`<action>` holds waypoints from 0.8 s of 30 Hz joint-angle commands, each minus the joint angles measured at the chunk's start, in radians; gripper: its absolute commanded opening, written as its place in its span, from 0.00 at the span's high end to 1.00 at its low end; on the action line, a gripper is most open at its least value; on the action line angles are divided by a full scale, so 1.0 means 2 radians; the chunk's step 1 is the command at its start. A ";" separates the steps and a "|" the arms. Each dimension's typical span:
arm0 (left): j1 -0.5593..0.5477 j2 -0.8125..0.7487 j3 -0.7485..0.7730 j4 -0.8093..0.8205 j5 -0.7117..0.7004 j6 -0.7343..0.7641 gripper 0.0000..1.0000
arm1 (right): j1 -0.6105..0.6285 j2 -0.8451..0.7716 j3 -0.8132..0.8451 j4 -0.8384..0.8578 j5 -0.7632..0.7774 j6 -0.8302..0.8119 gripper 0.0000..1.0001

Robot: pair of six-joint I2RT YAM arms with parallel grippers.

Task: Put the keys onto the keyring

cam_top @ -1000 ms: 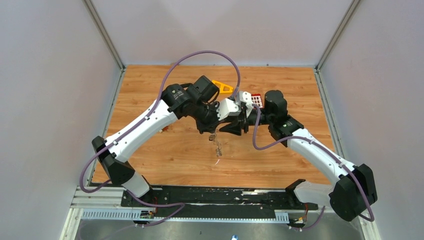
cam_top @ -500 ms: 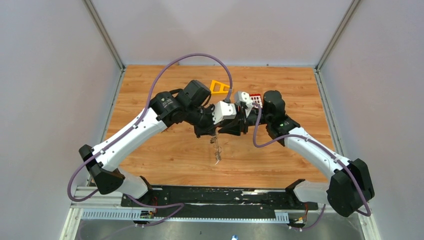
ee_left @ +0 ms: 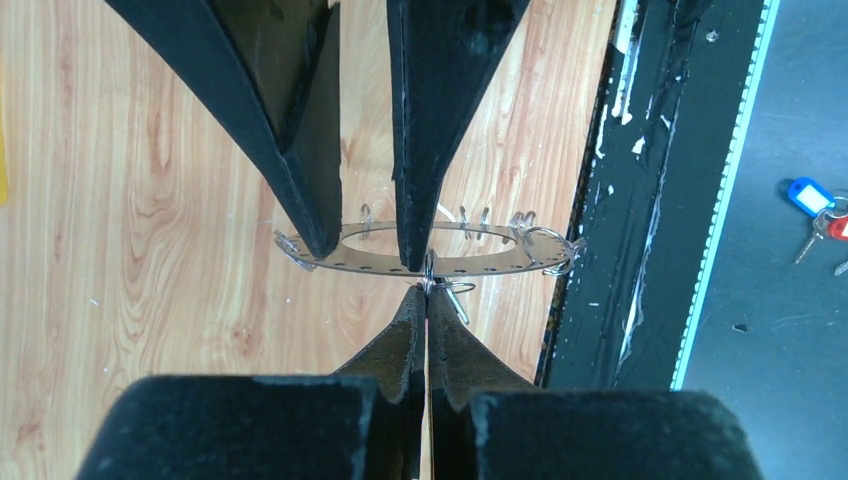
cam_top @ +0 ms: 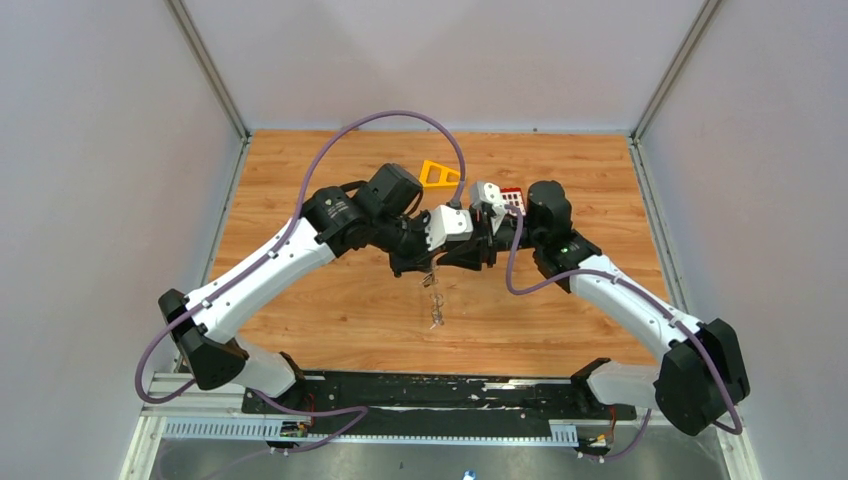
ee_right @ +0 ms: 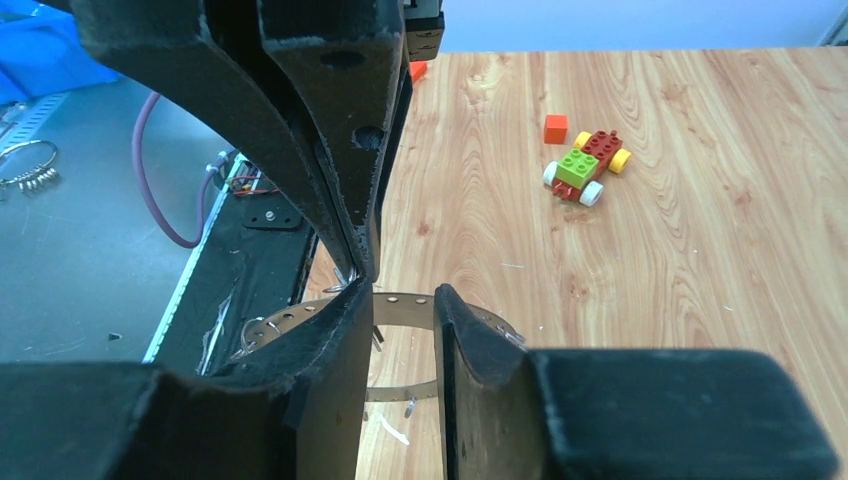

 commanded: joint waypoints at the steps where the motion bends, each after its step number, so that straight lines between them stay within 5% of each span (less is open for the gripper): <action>1: -0.002 -0.028 -0.005 0.016 -0.003 0.014 1.00 | -0.009 -0.024 0.006 -0.011 0.009 -0.014 0.69; 13: -0.002 -0.032 -0.007 0.033 0.005 0.011 1.00 | -0.006 -0.006 0.003 0.021 -0.038 0.022 0.61; 24: -0.002 -0.029 -0.014 0.041 0.013 0.007 1.00 | 0.006 0.006 0.006 0.021 -0.039 0.023 0.67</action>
